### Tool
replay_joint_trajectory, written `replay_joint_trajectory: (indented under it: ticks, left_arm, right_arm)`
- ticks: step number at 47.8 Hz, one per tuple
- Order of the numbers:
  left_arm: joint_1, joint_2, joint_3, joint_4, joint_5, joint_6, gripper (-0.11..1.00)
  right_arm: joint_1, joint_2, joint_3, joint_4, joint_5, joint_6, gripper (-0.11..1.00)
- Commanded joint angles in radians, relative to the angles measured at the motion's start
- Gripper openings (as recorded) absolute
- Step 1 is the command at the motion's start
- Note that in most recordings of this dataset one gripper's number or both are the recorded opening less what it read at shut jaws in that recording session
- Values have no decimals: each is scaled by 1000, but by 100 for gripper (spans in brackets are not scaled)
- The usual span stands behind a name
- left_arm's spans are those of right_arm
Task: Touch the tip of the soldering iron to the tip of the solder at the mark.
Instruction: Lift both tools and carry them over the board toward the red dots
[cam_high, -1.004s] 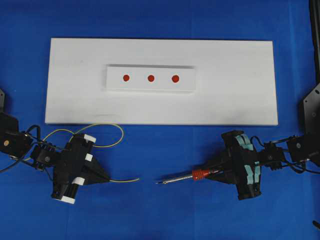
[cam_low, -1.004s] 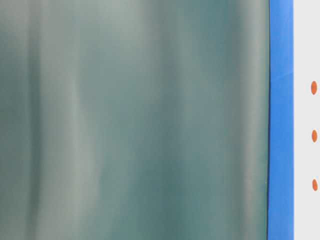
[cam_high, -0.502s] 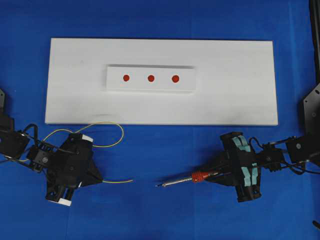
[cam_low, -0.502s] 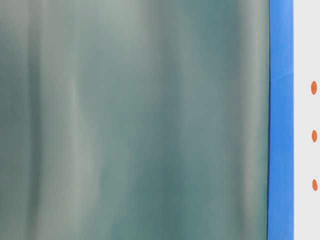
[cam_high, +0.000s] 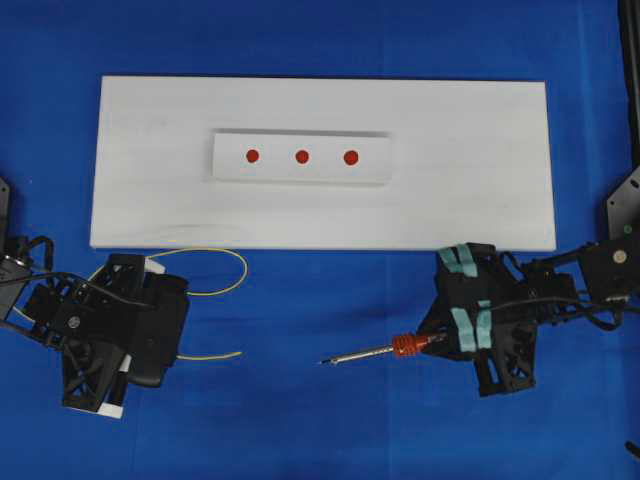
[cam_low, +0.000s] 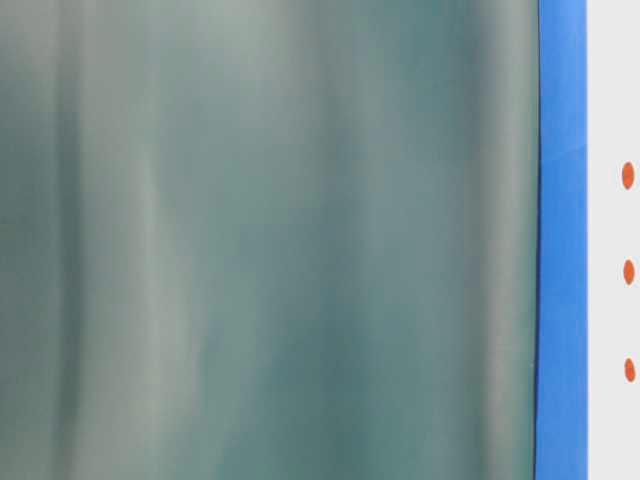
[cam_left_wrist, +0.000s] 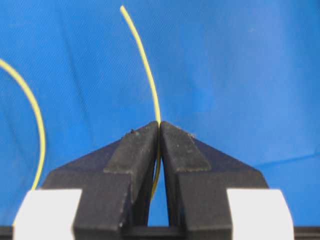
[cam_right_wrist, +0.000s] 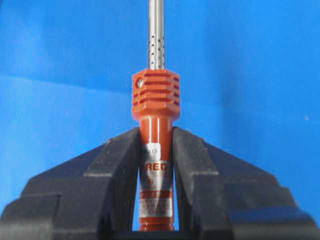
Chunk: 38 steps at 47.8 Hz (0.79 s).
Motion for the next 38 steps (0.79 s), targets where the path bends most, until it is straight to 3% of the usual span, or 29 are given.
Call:
replay_joint_trajectory:
  ticks: [1, 11, 24, 38]
  left_arm:
    - [12, -15, -29, 5, 23, 0, 2]
    - [74, -17, -32, 11, 23, 9, 2]
    - [295, -15, -54, 15, 23, 34, 2]
    - [488, -2, -91, 15, 28, 173, 2]
  right_arm:
    - [-26, -29, -41, -8, 54, -2, 6]
    - [-89, -31, -52, -46, 64, 0, 6]
    - [-267, -32, -80, -98, 124, 0, 6]
    - [-442, -32, -110, -173, 163, 0, 6]
